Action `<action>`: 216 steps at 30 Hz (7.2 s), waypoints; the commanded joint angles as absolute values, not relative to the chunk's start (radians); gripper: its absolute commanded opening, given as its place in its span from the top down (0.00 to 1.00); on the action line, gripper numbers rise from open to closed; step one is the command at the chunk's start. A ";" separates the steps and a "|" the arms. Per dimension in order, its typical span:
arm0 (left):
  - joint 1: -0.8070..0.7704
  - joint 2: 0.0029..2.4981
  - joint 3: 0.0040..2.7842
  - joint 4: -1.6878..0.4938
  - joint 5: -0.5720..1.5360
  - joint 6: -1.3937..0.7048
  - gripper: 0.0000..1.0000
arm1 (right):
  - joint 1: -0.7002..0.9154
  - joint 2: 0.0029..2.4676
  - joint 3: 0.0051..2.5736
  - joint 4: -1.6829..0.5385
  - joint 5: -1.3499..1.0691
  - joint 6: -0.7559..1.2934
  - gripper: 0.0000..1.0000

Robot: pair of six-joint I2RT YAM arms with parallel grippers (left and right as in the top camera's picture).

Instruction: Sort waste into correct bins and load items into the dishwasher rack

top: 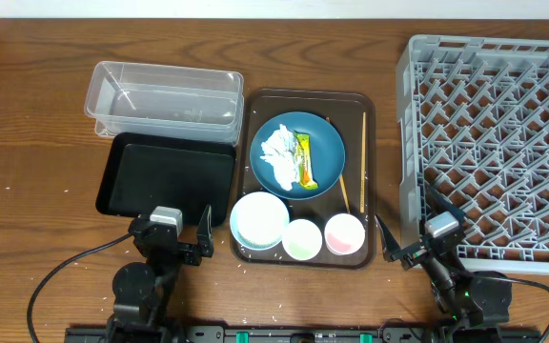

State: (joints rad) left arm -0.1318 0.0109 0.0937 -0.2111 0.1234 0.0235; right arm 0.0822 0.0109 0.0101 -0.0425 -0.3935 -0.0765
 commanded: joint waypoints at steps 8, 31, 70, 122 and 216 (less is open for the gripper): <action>-0.130 0.004 0.068 -0.218 0.112 0.026 0.09 | 0.074 0.006 0.005 -0.041 -0.397 -0.064 0.01; -0.130 0.004 0.068 -0.175 0.149 0.026 0.09 | 0.074 0.006 0.005 -0.041 -0.394 -0.064 0.01; -0.130 0.810 1.113 -0.963 0.421 -0.250 0.09 | 0.074 0.958 1.138 -1.027 -0.627 0.038 0.01; -0.780 1.532 1.143 -0.891 0.150 -0.372 0.94 | 0.074 1.049 1.139 -1.081 -0.633 0.213 0.01; -0.393 1.300 1.162 -0.796 0.907 -0.218 0.30 | -0.189 1.253 1.193 -1.176 -0.181 0.260 0.07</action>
